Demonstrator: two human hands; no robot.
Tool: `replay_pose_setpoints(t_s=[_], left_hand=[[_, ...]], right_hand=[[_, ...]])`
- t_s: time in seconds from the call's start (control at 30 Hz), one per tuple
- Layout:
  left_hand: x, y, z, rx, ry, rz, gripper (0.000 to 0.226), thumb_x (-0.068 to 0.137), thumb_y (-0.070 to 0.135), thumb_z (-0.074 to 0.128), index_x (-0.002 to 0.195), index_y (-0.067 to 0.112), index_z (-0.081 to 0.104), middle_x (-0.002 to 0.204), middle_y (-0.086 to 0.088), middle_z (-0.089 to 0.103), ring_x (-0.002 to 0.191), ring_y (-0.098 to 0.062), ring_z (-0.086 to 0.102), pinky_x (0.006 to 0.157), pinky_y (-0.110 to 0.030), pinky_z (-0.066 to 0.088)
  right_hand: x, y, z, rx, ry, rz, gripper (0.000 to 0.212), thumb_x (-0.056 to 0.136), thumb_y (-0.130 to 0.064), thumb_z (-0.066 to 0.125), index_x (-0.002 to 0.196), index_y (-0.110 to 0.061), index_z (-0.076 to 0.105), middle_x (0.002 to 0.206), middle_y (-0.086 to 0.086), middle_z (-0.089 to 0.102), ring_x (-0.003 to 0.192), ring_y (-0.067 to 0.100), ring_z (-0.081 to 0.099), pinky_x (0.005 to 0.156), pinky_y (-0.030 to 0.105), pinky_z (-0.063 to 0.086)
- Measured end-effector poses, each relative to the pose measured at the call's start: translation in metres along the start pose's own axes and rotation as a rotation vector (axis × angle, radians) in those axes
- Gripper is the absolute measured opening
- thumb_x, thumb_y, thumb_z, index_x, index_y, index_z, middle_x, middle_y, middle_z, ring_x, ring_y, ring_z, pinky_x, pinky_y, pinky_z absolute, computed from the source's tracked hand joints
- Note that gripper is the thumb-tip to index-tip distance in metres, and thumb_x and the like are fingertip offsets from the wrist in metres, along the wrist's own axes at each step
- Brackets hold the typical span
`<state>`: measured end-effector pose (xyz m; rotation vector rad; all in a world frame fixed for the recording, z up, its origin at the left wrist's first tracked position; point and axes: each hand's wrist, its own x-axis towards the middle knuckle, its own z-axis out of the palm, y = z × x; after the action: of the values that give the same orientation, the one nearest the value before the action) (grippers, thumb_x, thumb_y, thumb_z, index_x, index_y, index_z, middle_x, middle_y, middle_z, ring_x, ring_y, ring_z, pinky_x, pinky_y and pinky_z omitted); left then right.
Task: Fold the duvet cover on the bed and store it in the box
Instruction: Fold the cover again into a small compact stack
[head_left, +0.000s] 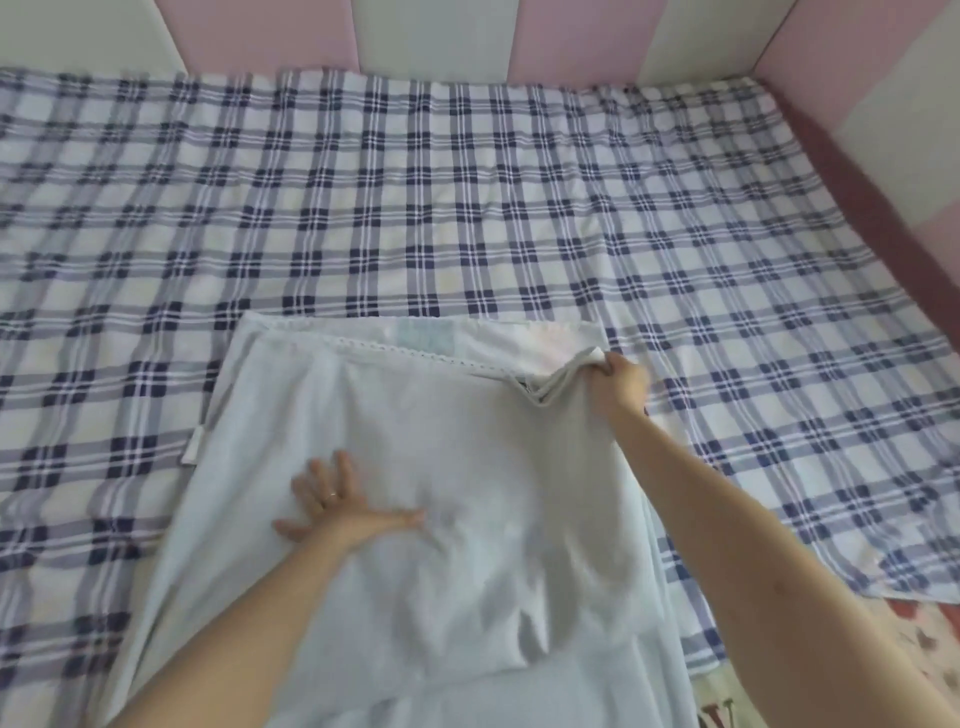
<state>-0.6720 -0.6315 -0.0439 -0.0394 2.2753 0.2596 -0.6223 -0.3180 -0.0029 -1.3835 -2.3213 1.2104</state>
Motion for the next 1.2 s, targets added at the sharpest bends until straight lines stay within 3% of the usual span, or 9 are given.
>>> replay_pose_setpoints(t_s=[0.1, 0.3, 0.43, 0.63, 0.73, 0.83, 0.93, 1.1, 1.2], left_hand=[[0.032, 0.003, 0.022, 0.076, 0.054, -0.043, 0.158, 0.029, 0.095, 0.055, 0.135, 0.029, -0.041, 0.142, -0.005, -0.048, 0.136, -0.031, -0.036, 0.104, -0.069, -0.007], [0.058, -0.001, 0.043, 0.079, 0.026, -0.008, 0.160, 0.025, 0.092, 0.060, 0.121, 0.031, -0.052, 0.137, -0.004, -0.054, 0.133, -0.030, -0.041, 0.103, -0.067, -0.012], [0.059, -0.004, 0.040, 0.098, 0.001, 0.000, 0.158, 0.030, 0.090, 0.063, 0.120, 0.029, -0.052, 0.136, -0.005, -0.054, 0.132, -0.031, -0.041, 0.103, -0.068, -0.011], [0.056, 0.004, 0.036, 0.100, -0.018, 0.038, 0.153, 0.040, 0.088, 0.063, 0.126, 0.028, -0.049, 0.139, -0.006, -0.052, 0.133, -0.031, -0.040, 0.103, -0.068, -0.011], [0.034, -0.001, 0.029, 0.063, -0.039, 0.070, 0.129, 0.069, 0.068, 0.065, 0.145, 0.017, -0.026, 0.153, -0.010, -0.031, 0.142, -0.029, -0.024, 0.110, -0.061, -0.003], [-0.026, -0.024, 0.010, -0.296, -0.088, 0.123, 0.089, 0.080, 0.041, 0.065, 0.147, 0.001, 0.022, 0.153, -0.015, 0.022, 0.143, -0.029, 0.018, 0.109, -0.027, 0.021], [-0.103, -0.066, -0.001, -0.310, 0.087, 0.069, 0.089, 0.079, 0.029, 0.068, 0.147, 0.002, 0.018, 0.153, -0.018, 0.018, 0.141, -0.031, 0.018, 0.116, -0.036, 0.015], [-0.269, -0.156, 0.009, -0.409, 0.492, 0.609, 0.070, 0.067, 0.034, 0.063, 0.122, -0.005, 0.042, 0.124, -0.010, 0.039, 0.118, -0.013, 0.035, 0.103, -0.030, 0.027], [-0.320, -0.159, -0.004, -0.353, 0.405, 0.830, 0.057, 0.071, 0.036, 0.066, 0.121, 0.014, 0.050, 0.121, 0.010, 0.045, 0.115, -0.004, 0.042, 0.101, -0.031, 0.034]], right_hand=[[0.052, 0.019, 0.017, 0.022, 0.066, 0.043, 0.026, 0.093, -0.013, 0.050, 0.116, -0.010, 0.062, 0.102, 0.010, 0.063, 0.095, 0.025, 0.058, 0.067, 0.020, 0.034], [0.110, 0.066, 0.052, -0.182, -0.101, 0.101, 0.032, 0.087, -0.038, 0.060, 0.110, -0.015, 0.063, 0.108, 0.009, 0.062, 0.103, 0.026, 0.058, 0.086, 0.031, 0.047], [0.088, 0.061, 0.057, -0.045, -0.066, 0.065, 0.010, 0.094, -0.024, 0.055, 0.090, -0.015, 0.057, 0.076, 0.000, 0.054, 0.081, 0.018, 0.052, 0.066, 0.022, 0.038], [-0.052, 0.019, 0.055, 0.070, 0.019, -0.196, 0.028, 0.086, -0.009, 0.052, 0.061, -0.014, 0.042, 0.054, -0.008, 0.035, 0.049, 0.003, 0.029, 0.048, 0.018, 0.024], [-0.166, 0.002, 0.064, 0.065, -0.157, -0.220, 0.012, 0.086, -0.010, 0.056, 0.074, -0.007, 0.053, 0.065, -0.007, 0.041, 0.056, 0.006, 0.040, 0.052, 0.015, 0.031], [-0.255, -0.014, 0.057, 0.084, -0.305, -0.209, 0.006, 0.085, -0.011, 0.056, 0.080, -0.011, 0.058, 0.073, -0.005, 0.042, 0.064, 0.003, 0.047, 0.055, 0.016, 0.033], [-0.323, -0.018, 0.045, 0.115, -0.288, -0.135, 0.012, 0.085, -0.009, 0.058, 0.075, -0.015, 0.059, 0.070, -0.007, 0.041, 0.064, -0.002, 0.048, 0.055, 0.017, 0.032], [-0.430, -0.038, -0.004, 0.125, -0.389, -0.150, 0.008, 0.082, -0.008, 0.063, 0.083, -0.013, 0.069, 0.071, -0.004, 0.045, 0.064, 0.004, 0.047, 0.056, 0.016, 0.033], [-0.460, -0.054, -0.038, 0.095, -0.466, -0.250, 0.032, 0.074, 0.003, 0.058, 0.092, -0.017, 0.074, 0.072, -0.010, 0.051, 0.066, 0.000, 0.051, 0.062, 0.014, 0.038]])
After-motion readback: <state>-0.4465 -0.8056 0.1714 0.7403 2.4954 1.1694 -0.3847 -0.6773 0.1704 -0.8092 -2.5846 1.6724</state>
